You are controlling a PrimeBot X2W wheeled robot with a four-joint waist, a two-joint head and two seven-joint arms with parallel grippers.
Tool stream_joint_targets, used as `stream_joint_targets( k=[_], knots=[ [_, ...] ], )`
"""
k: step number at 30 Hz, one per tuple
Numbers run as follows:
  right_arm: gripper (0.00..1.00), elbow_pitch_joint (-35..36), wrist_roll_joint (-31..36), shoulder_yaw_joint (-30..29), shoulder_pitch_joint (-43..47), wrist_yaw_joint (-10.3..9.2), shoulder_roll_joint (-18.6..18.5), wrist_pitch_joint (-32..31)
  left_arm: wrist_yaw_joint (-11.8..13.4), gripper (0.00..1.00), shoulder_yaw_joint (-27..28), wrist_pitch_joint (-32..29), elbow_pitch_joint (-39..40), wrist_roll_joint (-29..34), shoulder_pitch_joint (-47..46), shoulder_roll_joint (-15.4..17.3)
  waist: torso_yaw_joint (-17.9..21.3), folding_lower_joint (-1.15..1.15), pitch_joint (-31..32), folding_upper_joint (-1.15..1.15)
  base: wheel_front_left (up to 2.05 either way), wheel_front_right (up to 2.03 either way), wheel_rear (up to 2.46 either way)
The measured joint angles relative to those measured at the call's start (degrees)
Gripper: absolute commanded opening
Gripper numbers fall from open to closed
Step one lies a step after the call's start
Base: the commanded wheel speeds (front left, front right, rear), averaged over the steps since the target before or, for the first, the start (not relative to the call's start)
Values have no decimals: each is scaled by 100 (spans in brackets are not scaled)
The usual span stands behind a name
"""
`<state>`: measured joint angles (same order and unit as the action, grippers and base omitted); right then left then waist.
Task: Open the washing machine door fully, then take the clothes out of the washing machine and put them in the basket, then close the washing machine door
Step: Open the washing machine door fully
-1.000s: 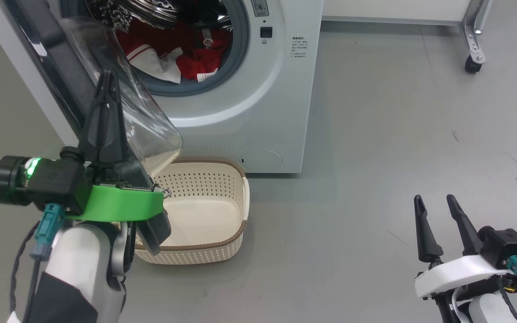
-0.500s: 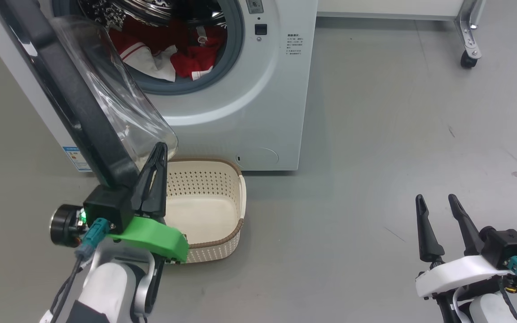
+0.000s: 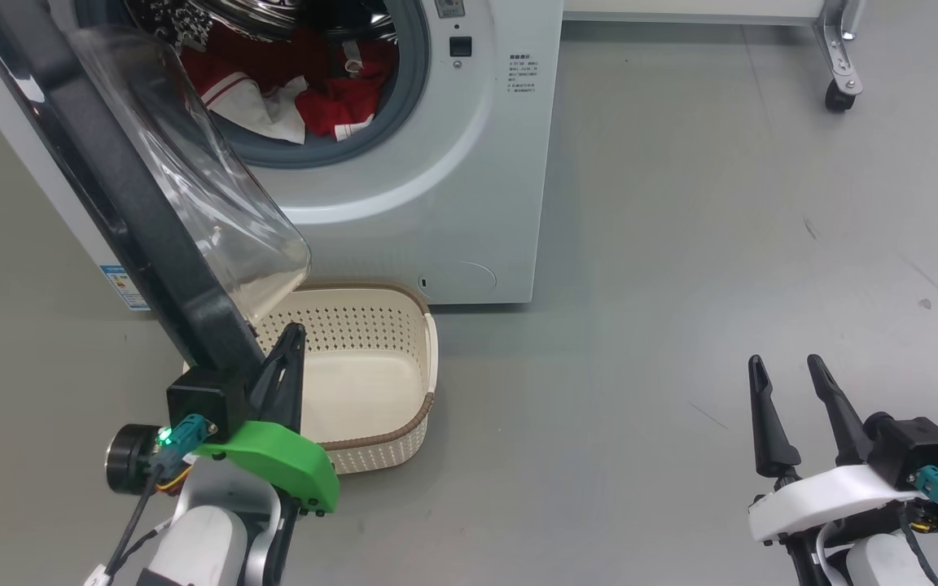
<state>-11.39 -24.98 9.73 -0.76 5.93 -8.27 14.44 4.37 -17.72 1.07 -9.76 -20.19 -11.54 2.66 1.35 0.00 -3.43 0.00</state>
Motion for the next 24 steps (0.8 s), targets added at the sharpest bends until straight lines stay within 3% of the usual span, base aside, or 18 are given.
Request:
stream_joint_targets(
  k=[24],
  knots=[
    [100, -87, 53, -21, -13, 51, 57, 0, 90, 0, 223, 211, -549, -198, -9, -51, 52, 0, -63, 0, 0, 0, 0]
  ],
)
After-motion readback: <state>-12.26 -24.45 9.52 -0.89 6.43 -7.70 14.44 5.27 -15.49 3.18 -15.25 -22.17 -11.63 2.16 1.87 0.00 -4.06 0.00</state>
